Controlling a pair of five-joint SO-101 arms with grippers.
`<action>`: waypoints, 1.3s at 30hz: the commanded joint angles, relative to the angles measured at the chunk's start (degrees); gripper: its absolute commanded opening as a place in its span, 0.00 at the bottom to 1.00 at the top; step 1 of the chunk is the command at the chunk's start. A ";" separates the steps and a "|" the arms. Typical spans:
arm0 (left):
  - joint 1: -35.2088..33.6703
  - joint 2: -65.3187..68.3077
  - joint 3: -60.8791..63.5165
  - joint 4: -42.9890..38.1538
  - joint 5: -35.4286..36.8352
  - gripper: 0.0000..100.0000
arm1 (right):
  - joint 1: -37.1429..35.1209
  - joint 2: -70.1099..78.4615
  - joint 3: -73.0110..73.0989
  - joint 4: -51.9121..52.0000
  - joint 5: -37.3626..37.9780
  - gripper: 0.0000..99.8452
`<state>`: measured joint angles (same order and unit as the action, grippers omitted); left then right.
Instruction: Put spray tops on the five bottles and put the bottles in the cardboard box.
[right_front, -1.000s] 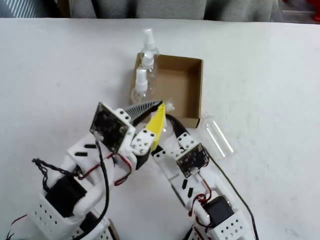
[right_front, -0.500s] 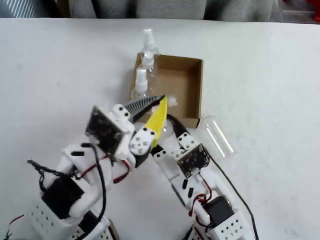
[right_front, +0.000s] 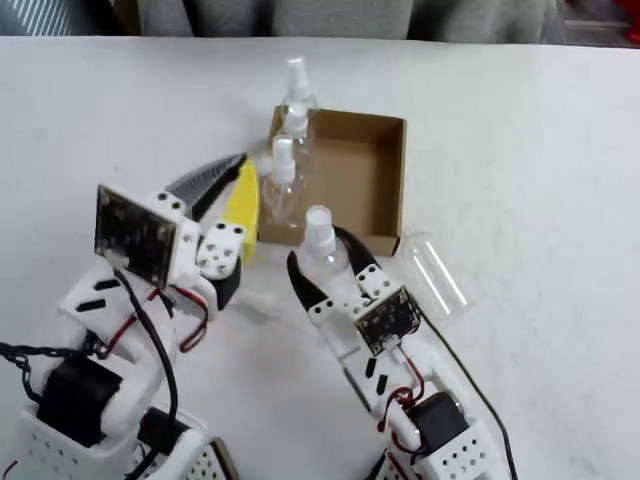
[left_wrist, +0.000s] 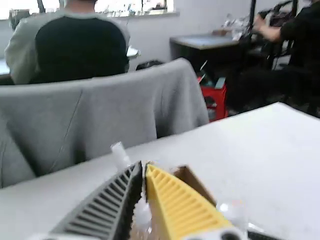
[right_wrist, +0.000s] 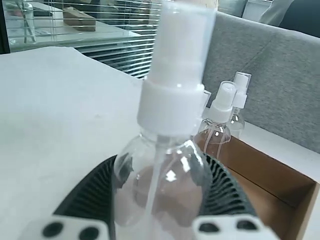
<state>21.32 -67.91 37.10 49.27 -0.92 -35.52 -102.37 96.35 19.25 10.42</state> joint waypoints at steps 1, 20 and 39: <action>-6.11 -0.13 2.55 6.77 -0.44 0.02 | 2.33 -0.57 0.35 -1.10 0.44 0.02; -10.42 -37.14 49.85 -9.85 -0.35 0.02 | 15.60 3.65 -11.16 -6.46 0.44 0.02; -23.52 -35.91 59.96 -2.99 -0.44 0.02 | 17.80 55.60 -29.10 -37.67 0.35 0.02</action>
<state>-1.45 -103.78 97.14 43.38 -0.92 -18.37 -55.52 73.32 -12.13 10.42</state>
